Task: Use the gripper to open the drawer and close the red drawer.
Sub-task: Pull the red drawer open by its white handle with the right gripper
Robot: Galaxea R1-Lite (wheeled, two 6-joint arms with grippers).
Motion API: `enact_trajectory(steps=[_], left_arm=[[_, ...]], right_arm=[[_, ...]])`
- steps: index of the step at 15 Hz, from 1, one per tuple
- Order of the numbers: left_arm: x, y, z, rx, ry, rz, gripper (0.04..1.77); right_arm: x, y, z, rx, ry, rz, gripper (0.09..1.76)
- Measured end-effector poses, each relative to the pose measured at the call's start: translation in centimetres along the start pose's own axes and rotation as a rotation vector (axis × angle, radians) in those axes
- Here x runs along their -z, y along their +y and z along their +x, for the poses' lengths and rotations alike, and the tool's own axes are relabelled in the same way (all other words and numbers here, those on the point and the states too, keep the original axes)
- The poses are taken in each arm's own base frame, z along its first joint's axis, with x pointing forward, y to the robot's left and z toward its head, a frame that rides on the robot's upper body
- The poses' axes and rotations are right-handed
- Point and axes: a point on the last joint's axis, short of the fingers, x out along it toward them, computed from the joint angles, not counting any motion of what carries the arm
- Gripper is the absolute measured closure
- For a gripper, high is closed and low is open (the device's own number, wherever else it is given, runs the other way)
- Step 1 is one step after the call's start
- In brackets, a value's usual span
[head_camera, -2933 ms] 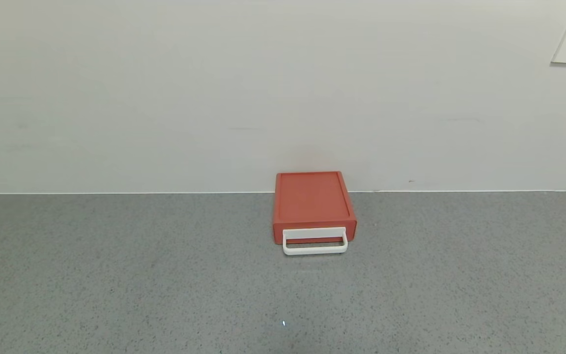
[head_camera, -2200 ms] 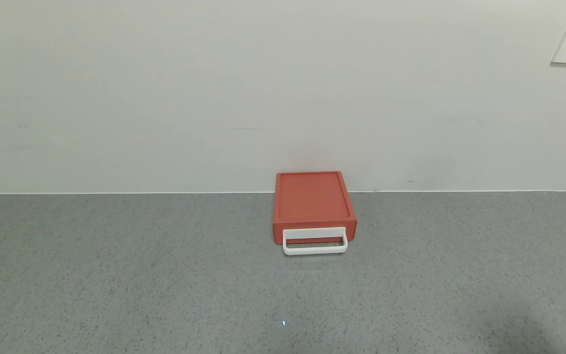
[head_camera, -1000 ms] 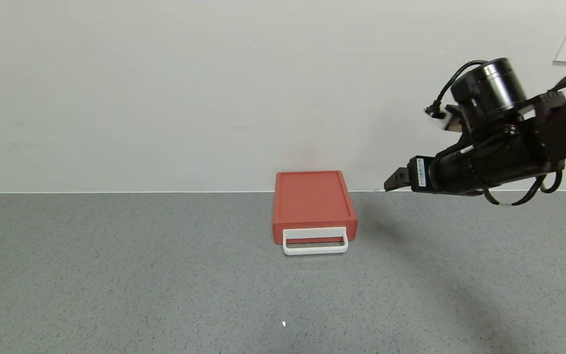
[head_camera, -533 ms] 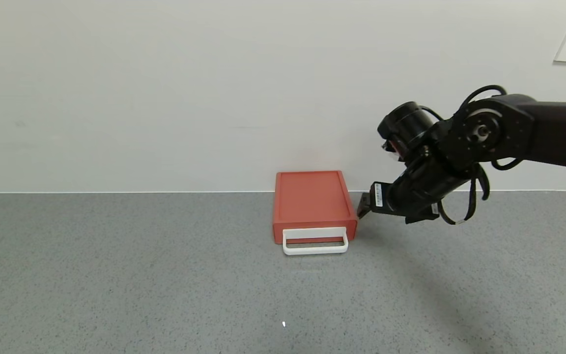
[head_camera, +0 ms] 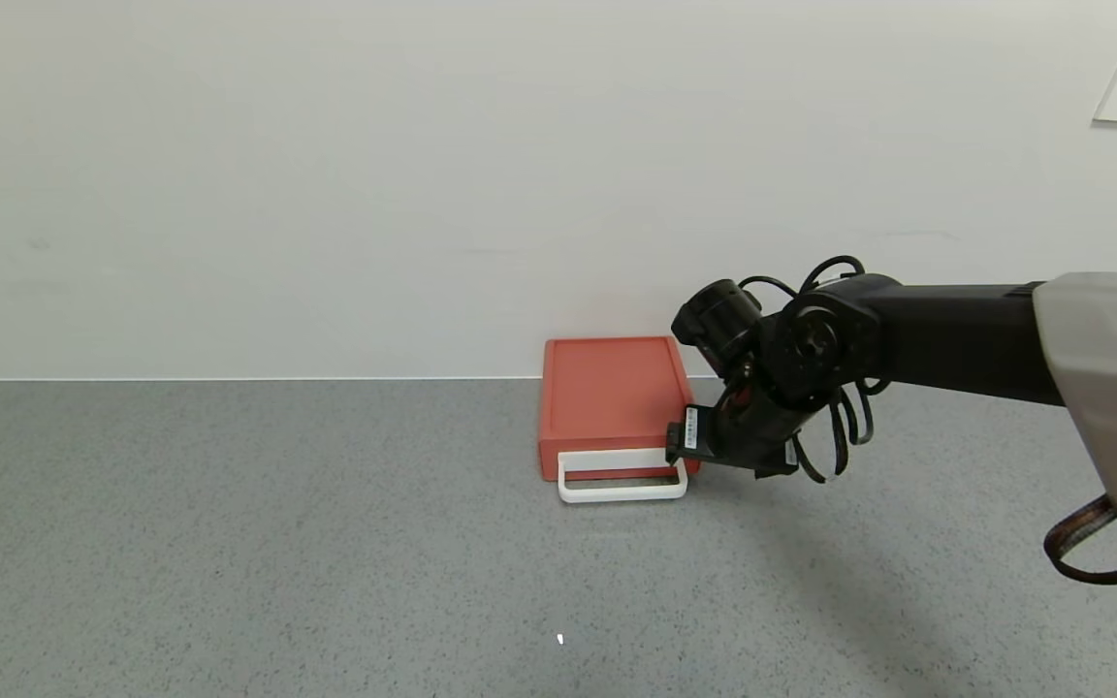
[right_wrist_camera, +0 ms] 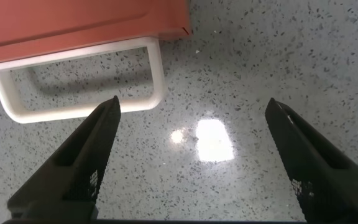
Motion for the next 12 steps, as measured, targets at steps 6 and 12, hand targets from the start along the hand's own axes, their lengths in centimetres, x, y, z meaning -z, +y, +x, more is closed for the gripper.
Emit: enact_trajectory(steps=[6, 12], left_arm=[[0.0, 0.0, 0.0, 0.0, 0.0, 0.0, 0.06], [0.0, 0.0, 0.0, 0.0, 0.0, 0.0, 0.06]], right_arm=[[0.0, 0.5, 1.7, 0.013, -0.039, 0.035, 0.14], [-0.1, 0.0, 2.9, 0.034, -0.025, 0.042, 0.14]])
